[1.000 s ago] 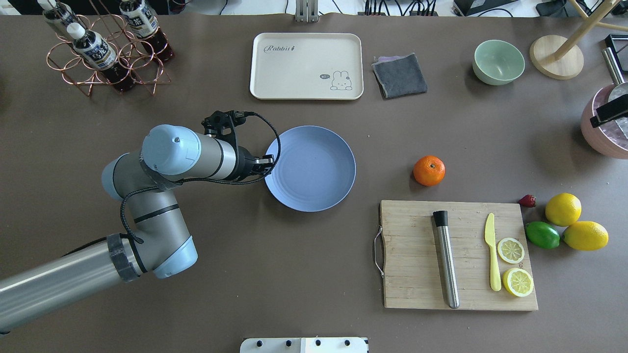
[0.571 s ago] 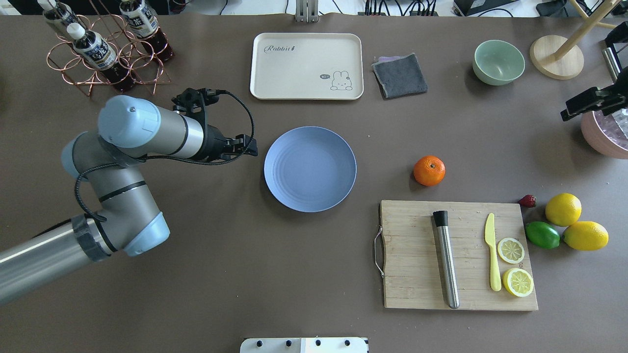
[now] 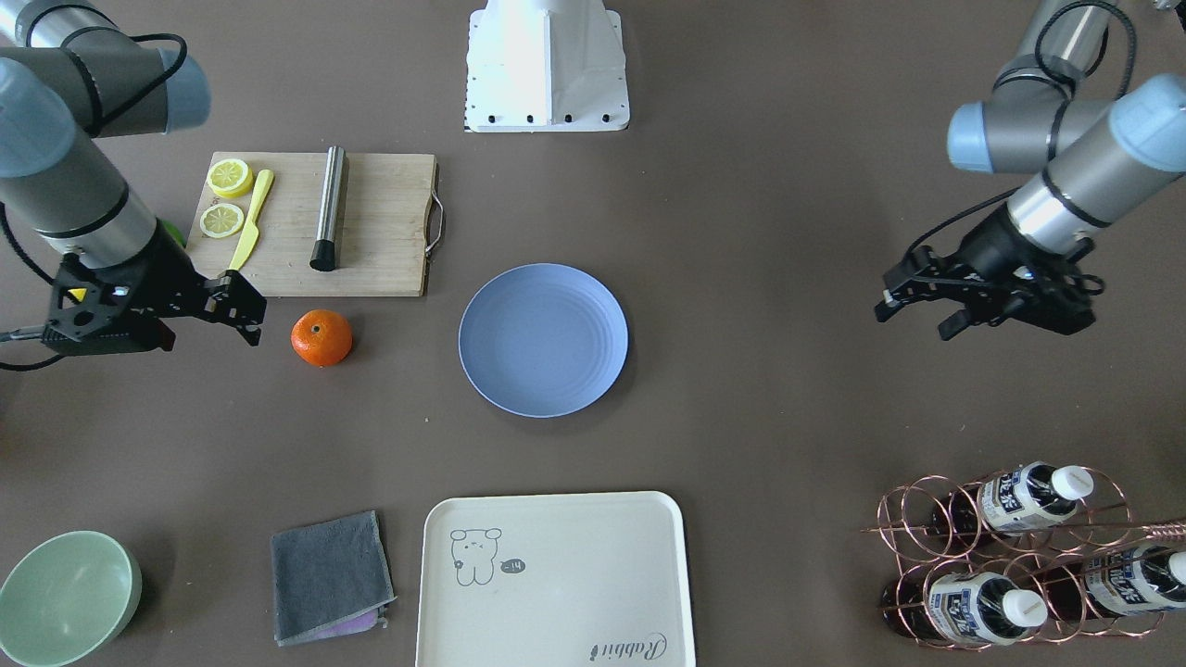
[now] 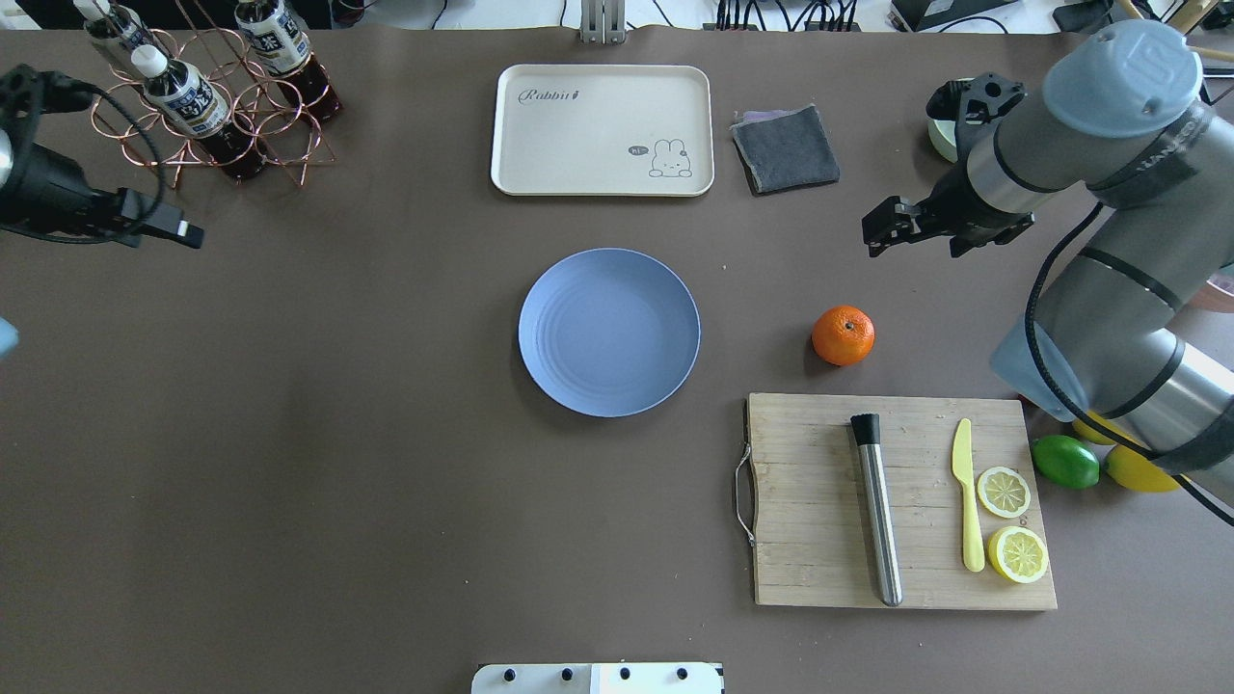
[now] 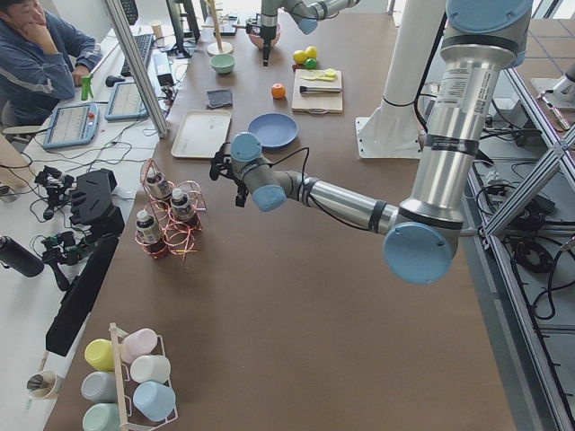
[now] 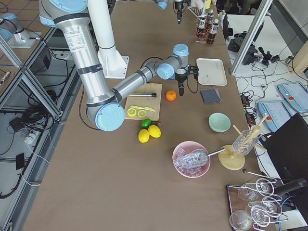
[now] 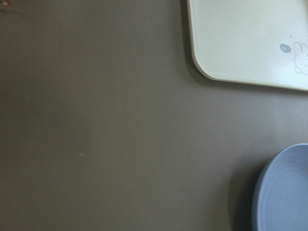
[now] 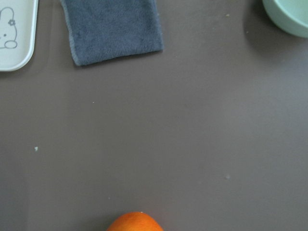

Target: Pick orange to plate

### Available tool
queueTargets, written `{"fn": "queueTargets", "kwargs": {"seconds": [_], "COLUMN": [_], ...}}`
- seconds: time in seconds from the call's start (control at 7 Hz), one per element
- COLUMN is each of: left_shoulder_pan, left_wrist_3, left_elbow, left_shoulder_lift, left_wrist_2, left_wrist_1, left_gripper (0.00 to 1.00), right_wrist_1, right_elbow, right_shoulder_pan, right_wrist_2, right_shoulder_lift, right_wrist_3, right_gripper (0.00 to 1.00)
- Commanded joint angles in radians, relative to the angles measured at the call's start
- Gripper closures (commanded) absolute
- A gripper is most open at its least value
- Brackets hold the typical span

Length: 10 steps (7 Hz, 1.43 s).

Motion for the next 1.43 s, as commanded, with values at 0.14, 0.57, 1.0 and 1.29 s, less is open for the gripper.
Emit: {"fn": "queueTargets", "kwargs": {"seconds": [0.14, 0.57, 1.0, 1.29], "left_shoulder_pan": [-0.287, -0.340, -0.337, -0.337], "left_wrist_3": [0.685, 0.765, 0.767, 0.765], "left_elbow": [0.043, 0.054, 0.057, 0.055], "left_shoulder_lift": [0.165, 0.241, 0.227, 0.226], "left_wrist_2": [-0.037, -0.030, -0.036, -0.037], "left_wrist_1": [0.180, 0.209, 0.269, 0.269], "left_gripper": [0.02, 0.02, 0.02, 0.02], "right_wrist_1": [0.011, 0.043, 0.149, 0.150], "right_elbow": [-0.057, -0.083, -0.183, -0.177], "right_shoulder_pan": [-0.096, -0.145, -0.162, -0.193], "right_wrist_2": [-0.062, -0.073, -0.090, -0.097], "right_shoulder_lift": [0.027, 0.013, 0.014, 0.013], "right_wrist_3": [0.043, 0.048, 0.049, 0.101], "right_gripper": [0.00, 0.00, 0.00, 0.04]}}
